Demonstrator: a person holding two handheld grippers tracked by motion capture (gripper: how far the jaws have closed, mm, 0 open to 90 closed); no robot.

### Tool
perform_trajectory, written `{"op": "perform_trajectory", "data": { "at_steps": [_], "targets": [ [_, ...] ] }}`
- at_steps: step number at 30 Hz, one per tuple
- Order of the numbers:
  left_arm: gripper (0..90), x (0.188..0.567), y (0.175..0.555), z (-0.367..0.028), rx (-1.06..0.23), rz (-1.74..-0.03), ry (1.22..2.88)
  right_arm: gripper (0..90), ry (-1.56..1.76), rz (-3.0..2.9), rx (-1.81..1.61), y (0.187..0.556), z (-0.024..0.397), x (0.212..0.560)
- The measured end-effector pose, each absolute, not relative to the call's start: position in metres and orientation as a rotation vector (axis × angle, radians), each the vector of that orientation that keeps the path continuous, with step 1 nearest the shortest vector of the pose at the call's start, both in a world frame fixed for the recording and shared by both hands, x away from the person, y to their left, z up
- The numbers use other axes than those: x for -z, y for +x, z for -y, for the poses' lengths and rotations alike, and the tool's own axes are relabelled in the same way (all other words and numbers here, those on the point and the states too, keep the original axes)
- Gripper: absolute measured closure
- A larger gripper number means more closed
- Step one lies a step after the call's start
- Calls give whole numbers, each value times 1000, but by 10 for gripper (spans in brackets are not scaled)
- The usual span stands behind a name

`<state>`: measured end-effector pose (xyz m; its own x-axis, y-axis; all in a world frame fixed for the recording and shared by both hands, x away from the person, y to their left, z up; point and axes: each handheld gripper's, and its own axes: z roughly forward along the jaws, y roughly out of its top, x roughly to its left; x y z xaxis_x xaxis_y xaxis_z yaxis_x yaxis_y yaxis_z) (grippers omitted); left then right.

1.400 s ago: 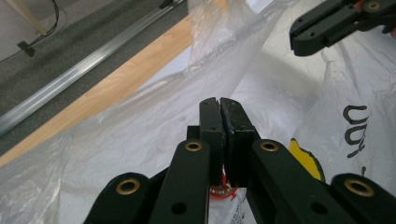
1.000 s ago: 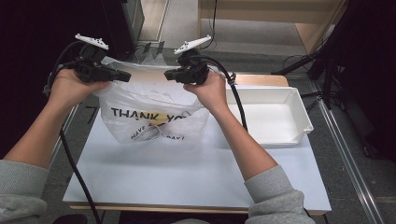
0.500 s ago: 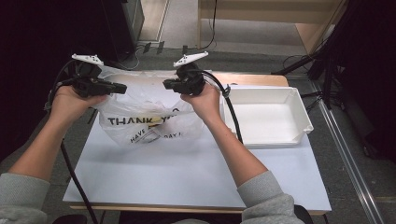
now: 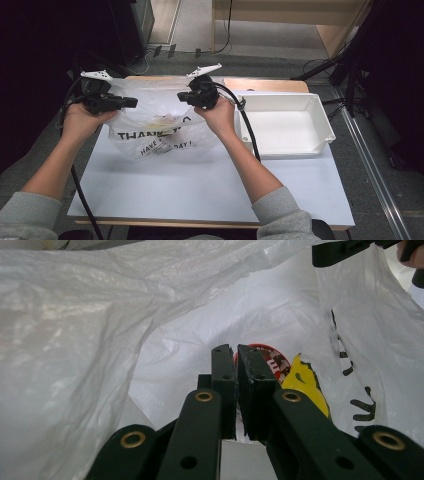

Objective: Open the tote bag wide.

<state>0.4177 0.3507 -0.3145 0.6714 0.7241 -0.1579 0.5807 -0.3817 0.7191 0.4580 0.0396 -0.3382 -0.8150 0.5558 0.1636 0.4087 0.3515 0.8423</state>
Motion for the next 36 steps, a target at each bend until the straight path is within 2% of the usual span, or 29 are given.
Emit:
{"op": "perform_trajectory", "data": {
  "at_steps": [36],
  "targets": [
    [891, 378, 415, -356, -208, -1055, 2030, 900, 1021, -2511, -1344, 459, -29, 404]
  ]
}}
